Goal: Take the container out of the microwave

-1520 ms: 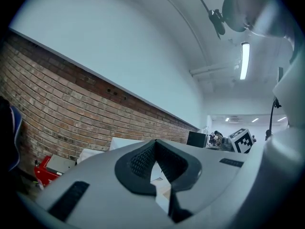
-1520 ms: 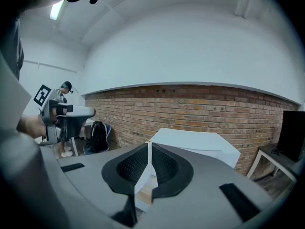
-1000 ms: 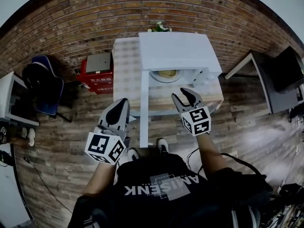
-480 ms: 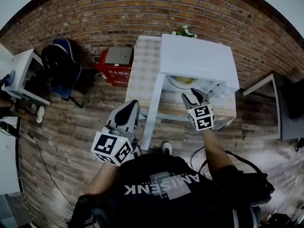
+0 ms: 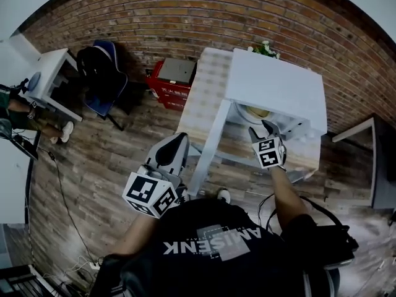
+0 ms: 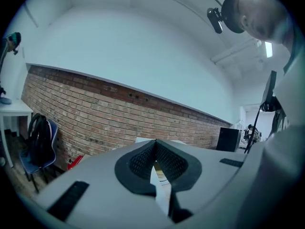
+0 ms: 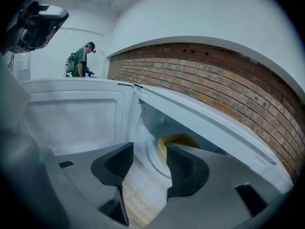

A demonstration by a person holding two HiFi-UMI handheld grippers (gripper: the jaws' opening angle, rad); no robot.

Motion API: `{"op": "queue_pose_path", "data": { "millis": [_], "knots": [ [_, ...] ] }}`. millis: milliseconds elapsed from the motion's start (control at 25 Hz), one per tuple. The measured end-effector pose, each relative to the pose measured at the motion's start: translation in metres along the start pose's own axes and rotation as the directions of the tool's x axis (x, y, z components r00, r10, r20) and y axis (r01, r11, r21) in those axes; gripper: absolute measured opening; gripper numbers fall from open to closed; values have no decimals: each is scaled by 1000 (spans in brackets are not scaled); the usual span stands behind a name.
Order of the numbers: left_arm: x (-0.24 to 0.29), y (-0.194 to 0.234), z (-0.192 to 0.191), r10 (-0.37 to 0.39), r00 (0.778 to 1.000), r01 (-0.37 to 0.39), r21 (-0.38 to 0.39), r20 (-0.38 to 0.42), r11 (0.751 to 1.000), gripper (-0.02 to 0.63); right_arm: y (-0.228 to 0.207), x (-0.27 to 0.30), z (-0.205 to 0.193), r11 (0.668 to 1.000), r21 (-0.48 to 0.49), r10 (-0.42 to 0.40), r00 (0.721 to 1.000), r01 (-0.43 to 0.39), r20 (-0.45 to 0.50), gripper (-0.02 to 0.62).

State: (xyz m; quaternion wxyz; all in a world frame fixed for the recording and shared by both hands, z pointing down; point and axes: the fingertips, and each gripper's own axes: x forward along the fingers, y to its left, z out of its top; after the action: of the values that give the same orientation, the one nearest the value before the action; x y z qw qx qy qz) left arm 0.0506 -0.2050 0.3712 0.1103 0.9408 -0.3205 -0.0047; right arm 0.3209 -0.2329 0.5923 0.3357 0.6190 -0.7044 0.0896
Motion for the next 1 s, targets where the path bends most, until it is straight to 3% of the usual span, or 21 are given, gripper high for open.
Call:
{"op": "queue_pose_path", "data": {
  "millis": [440, 1000],
  "knots": [
    [1, -2, 0, 83, 996, -83, 2, 24, 997, 11, -26, 36, -10, 991, -130, -18, 999, 12, -46, 245],
    [13, -8, 6, 173, 984, -173, 9, 40, 985, 11, -49, 76, -35, 978, -207, -16, 994, -7, -108, 245]
  ]
}}
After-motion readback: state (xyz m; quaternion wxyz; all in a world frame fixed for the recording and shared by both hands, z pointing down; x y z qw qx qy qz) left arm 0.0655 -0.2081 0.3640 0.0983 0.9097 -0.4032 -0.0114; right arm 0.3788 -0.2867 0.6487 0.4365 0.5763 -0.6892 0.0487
